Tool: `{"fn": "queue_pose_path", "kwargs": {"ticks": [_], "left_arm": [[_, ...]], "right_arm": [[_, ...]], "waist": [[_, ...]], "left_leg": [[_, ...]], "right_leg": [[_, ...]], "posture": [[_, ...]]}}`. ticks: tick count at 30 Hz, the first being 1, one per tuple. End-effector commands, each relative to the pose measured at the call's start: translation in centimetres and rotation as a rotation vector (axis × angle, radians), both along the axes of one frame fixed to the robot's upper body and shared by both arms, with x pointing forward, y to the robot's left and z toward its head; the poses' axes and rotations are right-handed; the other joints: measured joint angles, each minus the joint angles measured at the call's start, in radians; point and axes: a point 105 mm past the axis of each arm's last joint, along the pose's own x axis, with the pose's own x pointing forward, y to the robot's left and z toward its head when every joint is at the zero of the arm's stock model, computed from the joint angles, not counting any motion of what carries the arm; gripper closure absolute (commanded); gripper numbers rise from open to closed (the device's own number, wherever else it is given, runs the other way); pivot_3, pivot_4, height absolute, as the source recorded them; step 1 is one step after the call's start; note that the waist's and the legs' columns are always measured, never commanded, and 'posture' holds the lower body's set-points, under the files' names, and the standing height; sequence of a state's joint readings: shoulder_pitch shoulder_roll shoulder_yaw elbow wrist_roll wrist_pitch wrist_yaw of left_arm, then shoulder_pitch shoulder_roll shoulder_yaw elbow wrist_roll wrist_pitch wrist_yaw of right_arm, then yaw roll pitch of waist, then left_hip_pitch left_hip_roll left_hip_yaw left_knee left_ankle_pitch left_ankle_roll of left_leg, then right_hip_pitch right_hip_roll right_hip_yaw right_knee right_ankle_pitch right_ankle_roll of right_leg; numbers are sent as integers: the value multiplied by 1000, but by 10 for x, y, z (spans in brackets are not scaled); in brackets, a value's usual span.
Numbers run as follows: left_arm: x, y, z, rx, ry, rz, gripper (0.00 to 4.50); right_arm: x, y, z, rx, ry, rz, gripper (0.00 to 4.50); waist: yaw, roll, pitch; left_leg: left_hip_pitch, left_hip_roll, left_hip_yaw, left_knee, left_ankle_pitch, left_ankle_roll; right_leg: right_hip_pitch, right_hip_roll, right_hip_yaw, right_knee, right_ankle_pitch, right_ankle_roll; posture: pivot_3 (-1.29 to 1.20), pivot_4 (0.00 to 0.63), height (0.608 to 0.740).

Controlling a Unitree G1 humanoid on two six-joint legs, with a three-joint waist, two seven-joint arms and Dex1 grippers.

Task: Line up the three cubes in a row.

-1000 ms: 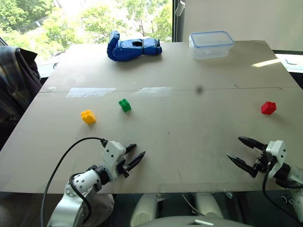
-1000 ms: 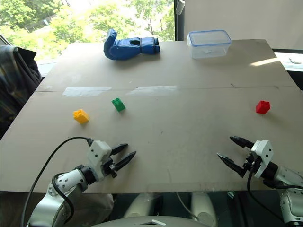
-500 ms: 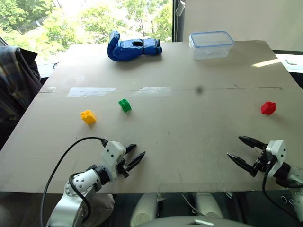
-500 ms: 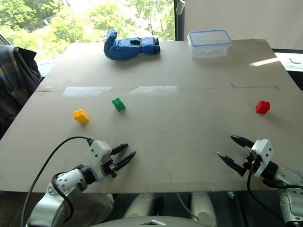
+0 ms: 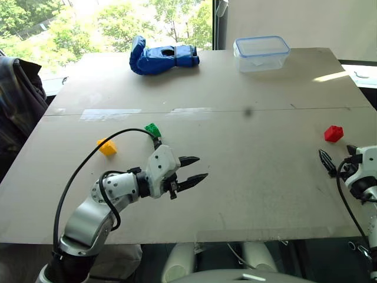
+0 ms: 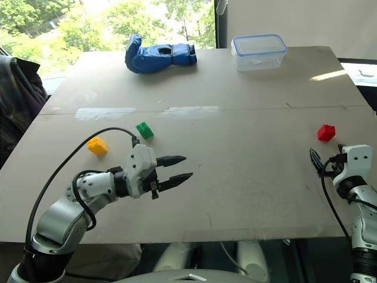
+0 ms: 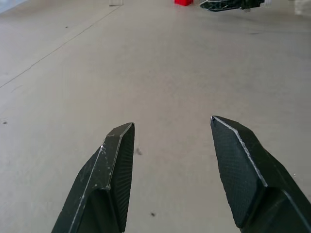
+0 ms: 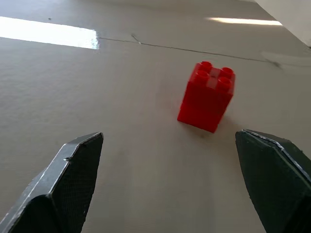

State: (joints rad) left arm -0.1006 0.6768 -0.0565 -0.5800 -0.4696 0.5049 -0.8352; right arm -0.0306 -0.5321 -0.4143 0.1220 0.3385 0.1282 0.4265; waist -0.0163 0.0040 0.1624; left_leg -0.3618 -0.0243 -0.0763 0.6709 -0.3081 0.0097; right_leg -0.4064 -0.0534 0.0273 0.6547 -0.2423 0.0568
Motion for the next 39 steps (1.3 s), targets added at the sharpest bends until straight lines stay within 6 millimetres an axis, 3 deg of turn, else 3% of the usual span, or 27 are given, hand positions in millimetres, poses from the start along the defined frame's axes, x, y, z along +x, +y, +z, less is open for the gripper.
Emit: {"fn": "queue_pose_path", "kwargs": {"ticks": [1,6,16,23,28,31,35,39], "left_arm": [[-9,-14,23,2,-6,-123,2013],[-7,-21,39,15,-3,-175,2013],[-15,-24,42,47,-29,-182,2013],[-10,-20,40,56,-27,-168,1976],[-6,-17,43,55,-34,-158,1976],[-3,-14,43,62,-38,-156,1976],[-2,-6,37,79,-29,-163,1976],[-3,-3,38,81,-42,-201,1976]], "right_arm": [[14,-11,13,54,-47,-96,0],[36,-7,12,140,-31,-98,0],[63,-14,8,155,-35,-144,0],[67,-12,10,117,-48,-133,3060],[64,4,16,76,-65,-32,3207],[59,30,24,65,-90,150,3207],[35,99,29,15,-84,662,3207],[3,138,20,7,-27,1139,3207]], "waist": [[-1,-1,1],[-2,-1,2],[-3,-2,2],[-3,-2,2],[-3,-2,2],[-4,-2,2],[-8,-2,2],[-15,-3,3]], "left_leg": [[0,0,0,0,0,0],[1,0,1,1,-1,2],[0,0,2,1,1,-2],[0,0,2,1,1,-1],[0,0,2,1,1,0],[0,0,2,1,1,-1],[0,1,2,1,0,0],[0,1,2,1,-1,2]], "right_leg": [[0,0,0,1,0,0],[0,1,1,2,0,0],[-1,2,2,1,0,0],[-1,2,3,2,0,0],[-1,2,3,3,0,0],[-2,2,3,2,0,0],[-2,3,3,2,0,0],[-2,3,3,3,0,0]], "posture": [[0,150,740],[0,150,740],[0,150,740],[0,150,740],[0,150,740],[0,150,740],[0,150,740],[0,150,740]]}}
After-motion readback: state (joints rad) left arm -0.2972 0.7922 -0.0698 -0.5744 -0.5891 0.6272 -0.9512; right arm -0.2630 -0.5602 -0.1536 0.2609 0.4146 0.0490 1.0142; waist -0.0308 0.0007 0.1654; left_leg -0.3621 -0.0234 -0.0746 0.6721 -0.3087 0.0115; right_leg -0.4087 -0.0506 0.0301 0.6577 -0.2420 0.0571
